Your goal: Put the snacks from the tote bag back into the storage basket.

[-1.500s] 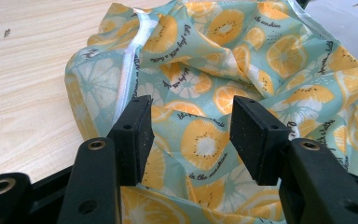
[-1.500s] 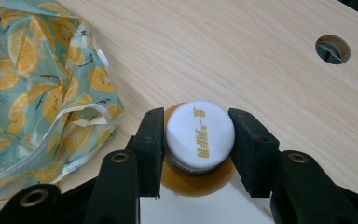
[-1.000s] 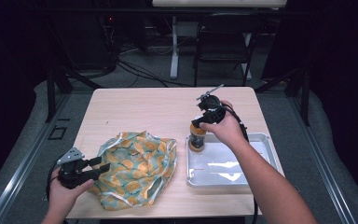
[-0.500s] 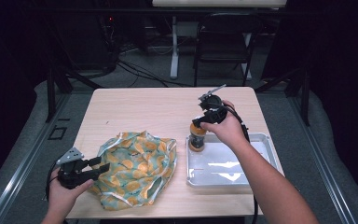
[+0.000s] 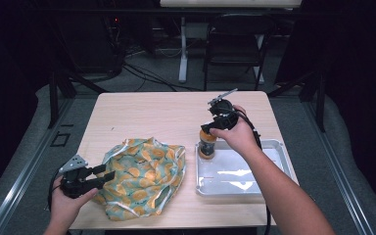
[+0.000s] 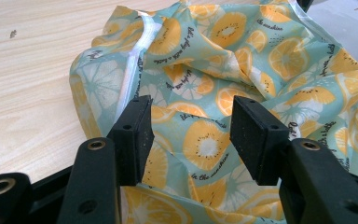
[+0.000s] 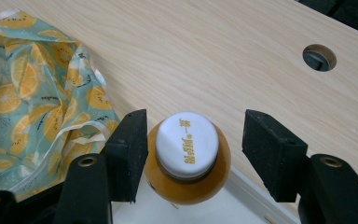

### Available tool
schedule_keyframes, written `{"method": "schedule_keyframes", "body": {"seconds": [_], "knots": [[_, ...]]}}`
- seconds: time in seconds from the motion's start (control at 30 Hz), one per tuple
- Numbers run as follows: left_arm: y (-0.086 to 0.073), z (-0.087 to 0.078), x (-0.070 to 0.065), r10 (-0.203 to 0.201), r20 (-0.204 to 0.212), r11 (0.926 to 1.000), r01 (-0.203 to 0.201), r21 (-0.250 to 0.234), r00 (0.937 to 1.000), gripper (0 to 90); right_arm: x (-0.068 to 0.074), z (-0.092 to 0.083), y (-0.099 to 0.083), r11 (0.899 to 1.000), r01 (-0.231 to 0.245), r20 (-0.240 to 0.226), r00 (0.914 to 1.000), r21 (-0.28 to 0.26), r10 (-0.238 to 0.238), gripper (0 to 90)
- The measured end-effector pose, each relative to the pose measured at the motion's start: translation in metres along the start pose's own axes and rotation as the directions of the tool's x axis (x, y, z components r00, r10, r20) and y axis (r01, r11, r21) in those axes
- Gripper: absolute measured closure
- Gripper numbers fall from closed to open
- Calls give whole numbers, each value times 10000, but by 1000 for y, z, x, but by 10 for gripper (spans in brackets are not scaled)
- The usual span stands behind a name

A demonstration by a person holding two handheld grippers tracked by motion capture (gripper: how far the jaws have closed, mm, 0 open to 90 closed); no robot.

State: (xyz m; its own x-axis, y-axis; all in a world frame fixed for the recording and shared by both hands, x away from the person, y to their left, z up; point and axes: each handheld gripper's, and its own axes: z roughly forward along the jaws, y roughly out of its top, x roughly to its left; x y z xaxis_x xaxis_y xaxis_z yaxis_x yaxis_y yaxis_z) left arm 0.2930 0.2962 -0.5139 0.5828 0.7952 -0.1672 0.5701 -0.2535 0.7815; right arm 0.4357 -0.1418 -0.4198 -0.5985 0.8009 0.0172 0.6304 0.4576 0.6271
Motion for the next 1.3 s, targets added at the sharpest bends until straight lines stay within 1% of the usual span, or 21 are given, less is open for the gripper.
{"method": "schedule_keyframes", "body": {"seconds": [0.03,0.1,0.33,0.6,0.83,1.03,1.3], "knots": [[0,0,0,1,0,10000,-1,2,10000,489,1,0,0,10000,-48,-16,10000,-70,47,404],[0,0,0,-2,3,10000,2,3,10000,489,1,-1,0,10000,30,-23,10000,-15,-30,404],[0,0,0,-14,12,10000,14,-7,10000,489,5,-2,1,9999,66,-78,9999,-151,-67,403],[0,0,0,-44,12,10000,44,-17,10000,489,10,-10,3,9993,117,-167,9998,-356,-123,402],[-1,1,0,-20,26,10000,20,5,10000,488,12,-22,4,9982,164,-116,9998,-574,-171,402],[-1,0,0,-12,0,10000,12,-7,10000,489,17,-34,1,9967,261,-203,9994,-768,-278,402],[-1,1,-1,-51,20,10000,51,-1,10000,489,24,-48,-10,9933,379,-332,9986,-1096,-418,402]]}}
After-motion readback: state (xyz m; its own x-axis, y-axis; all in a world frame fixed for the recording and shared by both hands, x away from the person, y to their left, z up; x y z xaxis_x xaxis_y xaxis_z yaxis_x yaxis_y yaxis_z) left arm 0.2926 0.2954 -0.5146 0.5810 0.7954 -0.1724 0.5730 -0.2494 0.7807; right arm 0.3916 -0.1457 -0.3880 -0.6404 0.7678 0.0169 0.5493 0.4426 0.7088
